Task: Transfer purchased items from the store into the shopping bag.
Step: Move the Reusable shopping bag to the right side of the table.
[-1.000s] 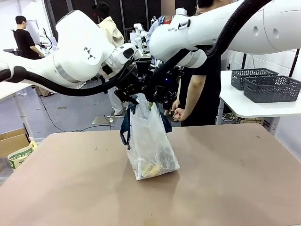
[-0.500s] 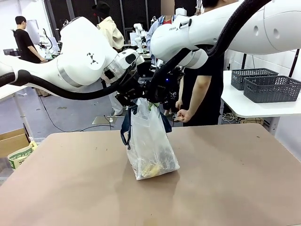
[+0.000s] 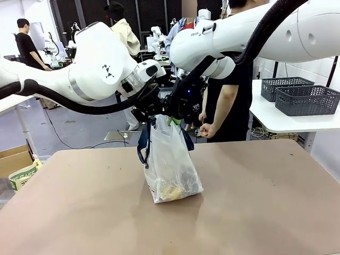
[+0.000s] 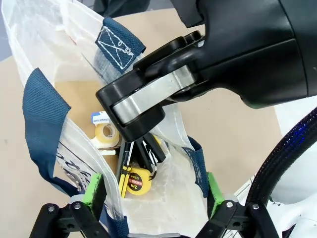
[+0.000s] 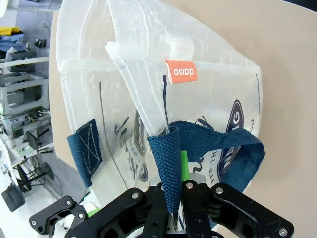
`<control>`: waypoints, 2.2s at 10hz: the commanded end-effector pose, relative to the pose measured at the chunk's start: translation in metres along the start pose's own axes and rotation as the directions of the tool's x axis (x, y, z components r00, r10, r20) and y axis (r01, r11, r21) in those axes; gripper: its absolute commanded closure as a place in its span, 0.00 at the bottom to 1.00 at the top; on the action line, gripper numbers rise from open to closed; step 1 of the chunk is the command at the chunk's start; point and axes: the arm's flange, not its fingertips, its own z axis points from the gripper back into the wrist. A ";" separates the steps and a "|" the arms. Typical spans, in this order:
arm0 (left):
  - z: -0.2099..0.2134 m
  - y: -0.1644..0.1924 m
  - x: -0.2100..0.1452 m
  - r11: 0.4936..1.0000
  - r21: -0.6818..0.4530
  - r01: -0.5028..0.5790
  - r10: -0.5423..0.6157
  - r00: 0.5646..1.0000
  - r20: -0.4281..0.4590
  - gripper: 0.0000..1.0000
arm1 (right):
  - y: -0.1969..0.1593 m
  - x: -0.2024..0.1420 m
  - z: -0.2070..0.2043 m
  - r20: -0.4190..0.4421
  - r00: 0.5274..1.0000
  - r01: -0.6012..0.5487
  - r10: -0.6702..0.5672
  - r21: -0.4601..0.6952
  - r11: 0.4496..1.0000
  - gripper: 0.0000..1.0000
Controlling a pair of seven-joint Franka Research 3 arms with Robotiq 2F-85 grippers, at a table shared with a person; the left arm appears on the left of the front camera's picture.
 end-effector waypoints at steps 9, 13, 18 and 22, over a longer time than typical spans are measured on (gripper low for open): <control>-0.009 -0.014 0.001 0.984 0.180 -0.004 0.018 0.997 -0.073 0.40 | -0.006 -0.002 -0.005 0.014 1.000 -0.010 0.010 0.035 0.999 1.00; -0.007 -0.013 0.000 0.985 0.174 -0.014 0.026 0.998 -0.063 1.00 | -0.006 -0.003 -0.005 0.016 1.000 -0.014 0.014 0.033 0.999 1.00; -0.001 -0.013 -0.003 0.985 0.170 0.004 0.005 0.999 -0.054 1.00 | -0.005 -0.005 -0.003 0.025 1.000 -0.014 0.013 0.031 0.999 1.00; 0.004 -0.010 -0.004 0.987 0.159 0.025 -0.017 0.999 -0.048 1.00 | -0.004 -0.006 -0.002 0.031 0.999 -0.017 0.016 0.029 0.999 1.00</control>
